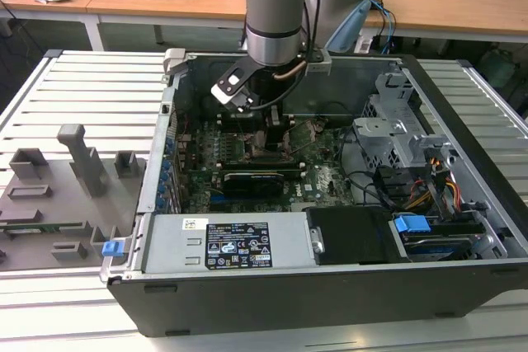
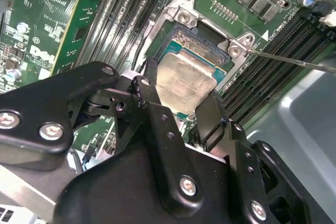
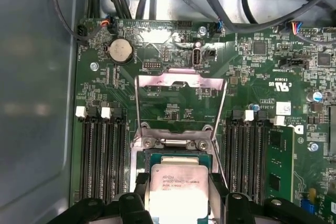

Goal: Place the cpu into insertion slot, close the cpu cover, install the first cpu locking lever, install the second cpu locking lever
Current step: 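Place the cpu into insertion slot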

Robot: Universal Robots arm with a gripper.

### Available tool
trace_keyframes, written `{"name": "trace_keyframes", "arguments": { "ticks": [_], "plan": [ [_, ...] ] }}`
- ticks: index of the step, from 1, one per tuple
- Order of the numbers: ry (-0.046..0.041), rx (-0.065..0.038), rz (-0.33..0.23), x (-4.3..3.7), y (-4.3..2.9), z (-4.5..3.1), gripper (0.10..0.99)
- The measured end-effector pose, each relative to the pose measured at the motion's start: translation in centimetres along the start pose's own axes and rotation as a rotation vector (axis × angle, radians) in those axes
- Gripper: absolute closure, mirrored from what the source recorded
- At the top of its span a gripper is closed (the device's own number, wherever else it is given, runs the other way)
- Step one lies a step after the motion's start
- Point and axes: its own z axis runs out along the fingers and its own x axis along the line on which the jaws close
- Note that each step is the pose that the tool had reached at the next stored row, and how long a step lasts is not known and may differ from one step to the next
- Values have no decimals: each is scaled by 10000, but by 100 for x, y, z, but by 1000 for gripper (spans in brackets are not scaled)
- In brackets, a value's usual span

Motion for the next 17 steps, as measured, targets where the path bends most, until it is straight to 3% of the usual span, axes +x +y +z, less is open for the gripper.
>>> {"name": "trace_keyframes", "arguments": {
  "ticks": [17],
  "plan": [
    [-30,0,-2,10,-35,123,549]
  ]
}}
